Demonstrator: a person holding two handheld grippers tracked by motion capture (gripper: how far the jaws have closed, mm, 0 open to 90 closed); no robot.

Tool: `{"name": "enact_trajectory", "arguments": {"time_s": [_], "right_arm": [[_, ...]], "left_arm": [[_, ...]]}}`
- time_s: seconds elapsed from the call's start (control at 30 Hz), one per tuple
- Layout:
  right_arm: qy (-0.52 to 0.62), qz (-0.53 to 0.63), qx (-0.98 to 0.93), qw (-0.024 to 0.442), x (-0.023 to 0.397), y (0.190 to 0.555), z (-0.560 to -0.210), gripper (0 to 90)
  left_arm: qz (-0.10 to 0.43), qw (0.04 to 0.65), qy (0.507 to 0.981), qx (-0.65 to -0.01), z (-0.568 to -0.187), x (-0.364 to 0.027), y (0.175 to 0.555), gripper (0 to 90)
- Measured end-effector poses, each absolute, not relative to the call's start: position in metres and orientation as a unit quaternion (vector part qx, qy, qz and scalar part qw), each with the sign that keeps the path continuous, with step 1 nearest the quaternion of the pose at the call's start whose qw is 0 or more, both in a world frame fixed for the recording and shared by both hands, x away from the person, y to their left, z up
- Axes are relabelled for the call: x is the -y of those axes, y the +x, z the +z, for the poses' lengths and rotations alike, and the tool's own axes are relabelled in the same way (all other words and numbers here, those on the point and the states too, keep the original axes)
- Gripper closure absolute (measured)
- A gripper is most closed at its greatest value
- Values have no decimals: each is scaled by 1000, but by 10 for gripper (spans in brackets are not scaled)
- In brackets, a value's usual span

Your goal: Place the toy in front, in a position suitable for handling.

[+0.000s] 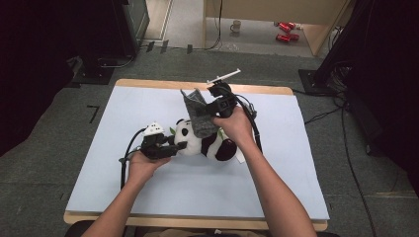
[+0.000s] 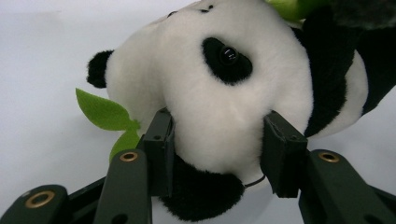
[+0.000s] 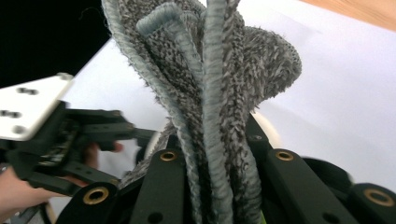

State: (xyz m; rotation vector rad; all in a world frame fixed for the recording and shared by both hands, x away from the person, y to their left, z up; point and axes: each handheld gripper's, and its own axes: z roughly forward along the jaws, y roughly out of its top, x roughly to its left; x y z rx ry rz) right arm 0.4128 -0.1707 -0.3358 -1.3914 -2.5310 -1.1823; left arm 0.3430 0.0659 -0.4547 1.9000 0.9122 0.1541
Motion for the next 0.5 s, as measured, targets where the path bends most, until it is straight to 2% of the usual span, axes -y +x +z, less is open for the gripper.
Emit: {"name": "enact_trajectory", "arguments": {"time_s": [0.23,0.4,0.5], "right_arm": [[-424,-378,822,25,140,406,-335,764],[-423,-355,832,54,121,406,-360,763],[-418,-328,846,40,119,406,-376,760]], "left_arm": [[51,493,781,-381,-450,-67,345,552],[50,494,781,-380,-446,-66,344,559],[43,484,784,-386,-449,-66,346,563]]}}
